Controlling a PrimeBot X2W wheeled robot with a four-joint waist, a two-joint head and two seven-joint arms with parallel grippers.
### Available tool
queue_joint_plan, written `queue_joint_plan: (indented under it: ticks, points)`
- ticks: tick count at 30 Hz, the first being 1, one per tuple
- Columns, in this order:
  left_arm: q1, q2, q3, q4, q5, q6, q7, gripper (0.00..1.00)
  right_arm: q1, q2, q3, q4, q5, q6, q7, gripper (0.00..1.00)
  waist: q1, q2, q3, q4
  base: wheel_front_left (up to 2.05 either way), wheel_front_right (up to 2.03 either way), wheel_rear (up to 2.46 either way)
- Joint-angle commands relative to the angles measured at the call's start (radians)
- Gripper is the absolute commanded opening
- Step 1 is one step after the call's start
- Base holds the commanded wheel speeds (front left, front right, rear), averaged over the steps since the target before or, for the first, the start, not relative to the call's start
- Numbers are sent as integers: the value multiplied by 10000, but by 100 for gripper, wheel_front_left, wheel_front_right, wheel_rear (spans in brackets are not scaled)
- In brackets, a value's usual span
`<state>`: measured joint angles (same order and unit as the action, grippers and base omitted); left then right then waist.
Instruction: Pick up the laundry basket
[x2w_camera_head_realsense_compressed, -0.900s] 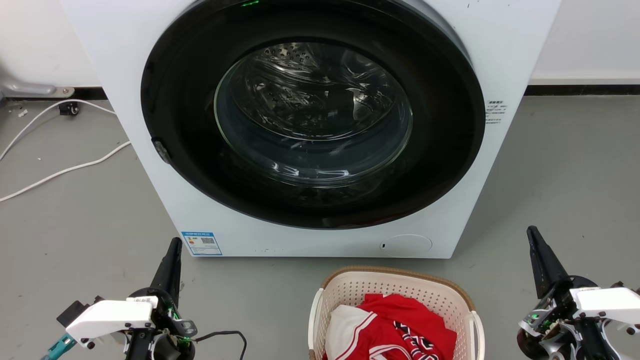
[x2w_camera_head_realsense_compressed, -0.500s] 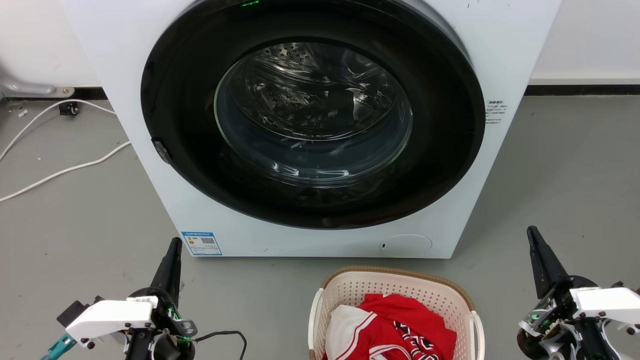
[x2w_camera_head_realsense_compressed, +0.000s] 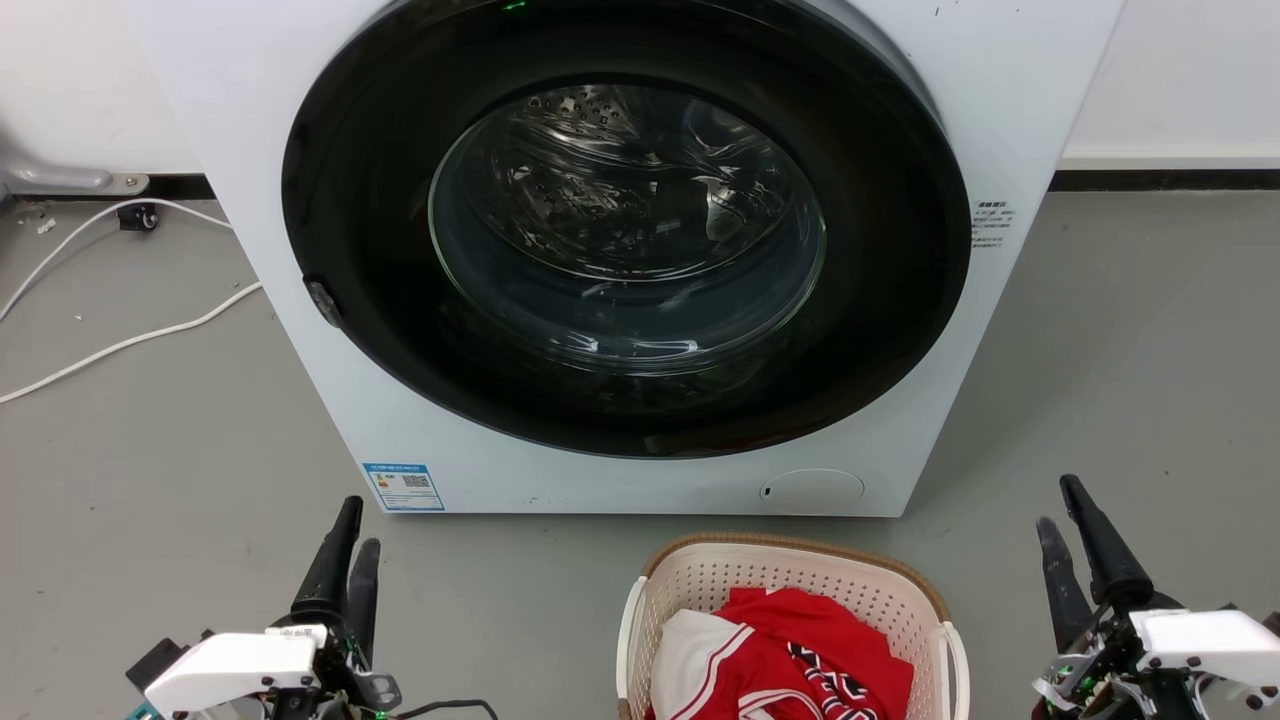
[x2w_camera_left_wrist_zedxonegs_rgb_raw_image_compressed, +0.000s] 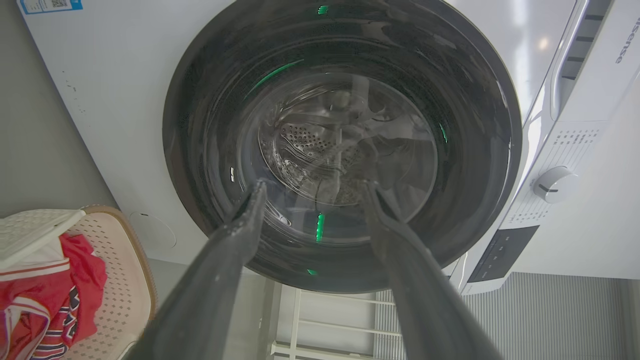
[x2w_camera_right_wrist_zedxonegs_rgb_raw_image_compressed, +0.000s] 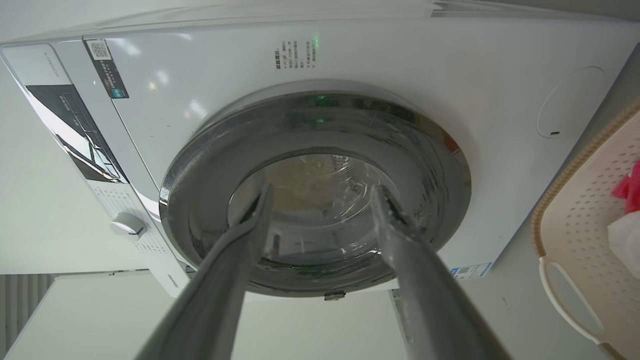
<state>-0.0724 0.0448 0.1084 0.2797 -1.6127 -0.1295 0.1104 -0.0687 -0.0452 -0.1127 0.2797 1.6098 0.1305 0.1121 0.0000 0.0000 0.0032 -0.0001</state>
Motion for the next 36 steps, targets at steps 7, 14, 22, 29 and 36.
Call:
queue_joint_plan:
  ticks: [7, 14, 22, 29, 36]
  points:
    - [-119, 25, 75, -453, 996, -9, -448, 100, -62, -14, -31, -453, -869, 2, -457, 100, 0, 0, 18, -5, 0, 0, 0]
    - [-86, 30, 89, -782, 2282, 121, -774, 100, 33, -19, -8, -993, -2409, 2, -784, 100, 0, 0, 43, -12, 0, 0, 0]
    - [-4, 34, -94, -1156, 3685, 424, -1076, 100, 126, -24, 70, -1507, -4209, 2, -1087, 100, 0, 0, 71, -20, 0, 0, 0]
    - [80, 38, -341, -1436, 5130, 737, -1359, 100, 222, -28, 252, -1965, -6011, 2, -1367, 100, 0, 0, 99, -37, 0, 0, 0]
    - [158, 42, -512, -1663, 6338, 996, -1616, 100, 364, -33, 334, -2254, -7338, 3, -1626, 100, 0, 0, 109, -61, 0, 0, 0]
